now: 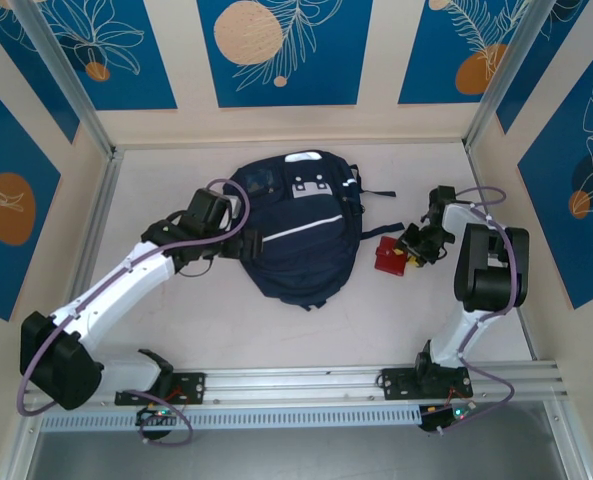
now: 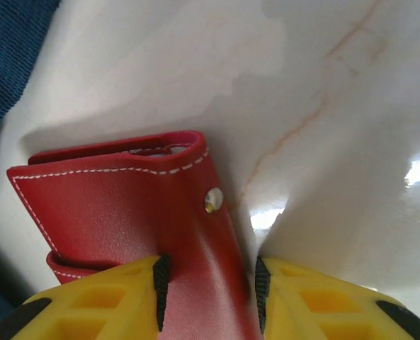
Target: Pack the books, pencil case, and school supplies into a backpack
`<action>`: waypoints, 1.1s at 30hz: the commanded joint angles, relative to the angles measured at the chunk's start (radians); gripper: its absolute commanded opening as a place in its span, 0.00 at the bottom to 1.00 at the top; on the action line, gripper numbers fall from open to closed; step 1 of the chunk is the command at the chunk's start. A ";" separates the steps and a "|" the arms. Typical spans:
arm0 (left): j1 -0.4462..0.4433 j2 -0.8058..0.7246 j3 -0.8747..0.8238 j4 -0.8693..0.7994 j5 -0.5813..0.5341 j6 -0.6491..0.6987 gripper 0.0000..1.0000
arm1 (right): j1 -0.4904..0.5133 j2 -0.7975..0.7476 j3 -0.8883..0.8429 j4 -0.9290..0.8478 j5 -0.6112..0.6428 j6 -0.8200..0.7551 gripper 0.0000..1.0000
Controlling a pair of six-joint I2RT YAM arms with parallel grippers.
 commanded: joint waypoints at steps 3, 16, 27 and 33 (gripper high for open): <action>-0.032 0.064 0.077 0.012 0.094 0.081 0.94 | 0.016 0.018 -0.014 0.009 -0.051 -0.026 0.29; -0.220 0.374 0.327 -0.050 0.017 0.446 0.77 | 0.027 -0.247 -0.024 0.001 0.000 0.008 0.11; -0.228 0.585 0.529 -0.151 0.004 0.579 0.61 | 0.029 -0.393 0.017 -0.079 -0.102 0.011 0.12; -0.224 0.610 0.564 -0.166 -0.043 0.585 0.44 | 0.029 -0.444 0.036 -0.114 -0.150 0.011 0.11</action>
